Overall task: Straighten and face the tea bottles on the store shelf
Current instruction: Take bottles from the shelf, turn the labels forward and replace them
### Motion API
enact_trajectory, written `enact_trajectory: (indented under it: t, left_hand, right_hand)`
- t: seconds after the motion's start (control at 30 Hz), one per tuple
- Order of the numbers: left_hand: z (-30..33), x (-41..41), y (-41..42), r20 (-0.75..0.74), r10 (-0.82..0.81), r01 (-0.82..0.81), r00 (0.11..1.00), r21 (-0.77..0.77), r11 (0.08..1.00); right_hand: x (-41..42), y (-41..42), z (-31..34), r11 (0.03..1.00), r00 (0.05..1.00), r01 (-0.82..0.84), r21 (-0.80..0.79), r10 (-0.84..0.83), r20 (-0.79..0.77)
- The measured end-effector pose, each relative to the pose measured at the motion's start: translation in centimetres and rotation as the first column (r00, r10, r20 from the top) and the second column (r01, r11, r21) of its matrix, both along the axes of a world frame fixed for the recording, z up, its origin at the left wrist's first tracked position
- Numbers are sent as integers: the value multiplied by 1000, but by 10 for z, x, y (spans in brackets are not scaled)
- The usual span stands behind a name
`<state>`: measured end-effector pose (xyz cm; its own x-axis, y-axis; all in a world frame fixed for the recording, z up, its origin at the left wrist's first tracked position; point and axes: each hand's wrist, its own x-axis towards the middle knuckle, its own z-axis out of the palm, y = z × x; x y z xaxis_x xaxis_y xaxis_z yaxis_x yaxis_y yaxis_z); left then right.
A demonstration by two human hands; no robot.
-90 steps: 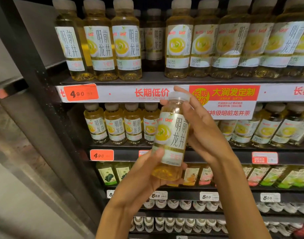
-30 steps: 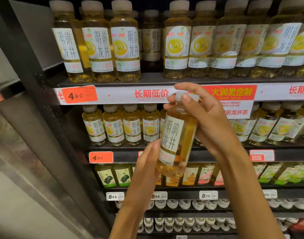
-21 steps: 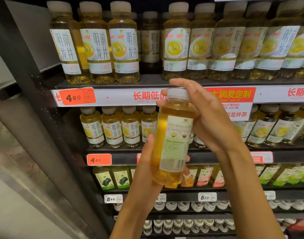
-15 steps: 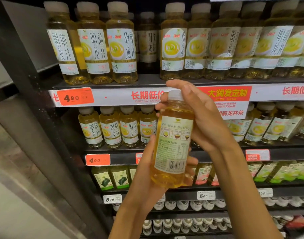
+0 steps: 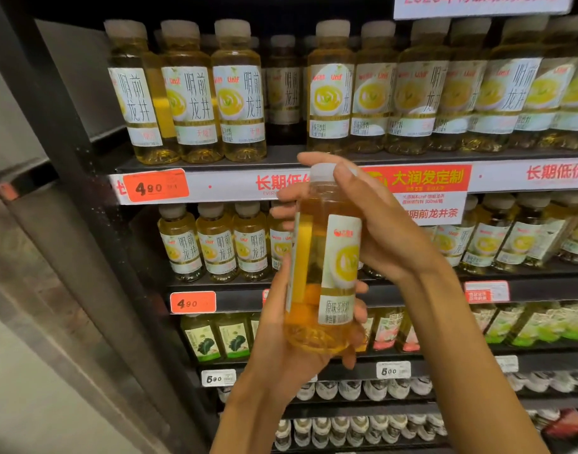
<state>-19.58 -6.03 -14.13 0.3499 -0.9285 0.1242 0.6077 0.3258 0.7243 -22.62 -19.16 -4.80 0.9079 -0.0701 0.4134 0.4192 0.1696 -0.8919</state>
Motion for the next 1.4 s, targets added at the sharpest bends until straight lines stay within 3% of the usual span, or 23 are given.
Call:
enact_trajectory:
  t: [0.07,0.13,0.2,0.27,0.33,0.43,0.53,0.63,0.7,0.8,0.93,1.1,1.23,1.3,1.4]
  left_hand:
    - [-1,-1,1,42,3,-3,999,14,1000]
    - [-4,1,2,214,222,-250,951,113,962]
    - [-2,1,4,413,410,-501,813,140,854]
    - [2,0,4,521,477,-590,708,65,805]
    - [7,-1,3,552,491,-572,674,-31,820]
    - [15,3,3,382,492,-516,783,-42,855]
    - [23,6,4,256,350,-335,901,-102,937]
    - [30,8,-4,257,279,-261,925,-102,960]
    - [33,9,-9,298,331,-330,895,-54,942]
    - [41,16,-11,496,486,-554,719,-12,832]
    - [61,29,-14,718,499,-595,485,-148,790]
    - [72,48,-27,818,504,-644,276,-232,729]
    - [86,65,-37,838,545,-786,2,-336,519]
    - [89,70,-41,818,571,-810,-69,-380,447]
    - [91,79,-44,803,593,-832,-58,-368,416]
  right_hand:
    - [0,4,1,999,1000,9,31,-9,7]
    - [-2,5,2,995,995,95,-15,-94,12]
    - [-4,5,3,961,972,234,-146,-228,57]
    - [-4,7,5,918,944,329,-221,-314,98]
    - [-3,7,8,927,949,315,-202,-306,76]
    - [-4,0,13,987,992,130,-96,-129,15]
    - [-5,-3,15,999,999,31,-33,-29,40]
    - [-2,-3,19,999,997,11,-41,-8,83]
    - [-1,-4,23,1000,992,16,-9,-15,126]
    - [-2,-7,31,997,979,72,1,-71,191]
    - [2,-8,46,973,934,231,-28,-213,287]
    - [15,-9,70,936,860,344,-76,-281,426]
    - [30,-16,86,889,821,417,-188,-280,498]
    - [40,-18,88,866,822,441,-237,-284,493]
    - [54,-20,88,874,842,430,-227,-298,449]
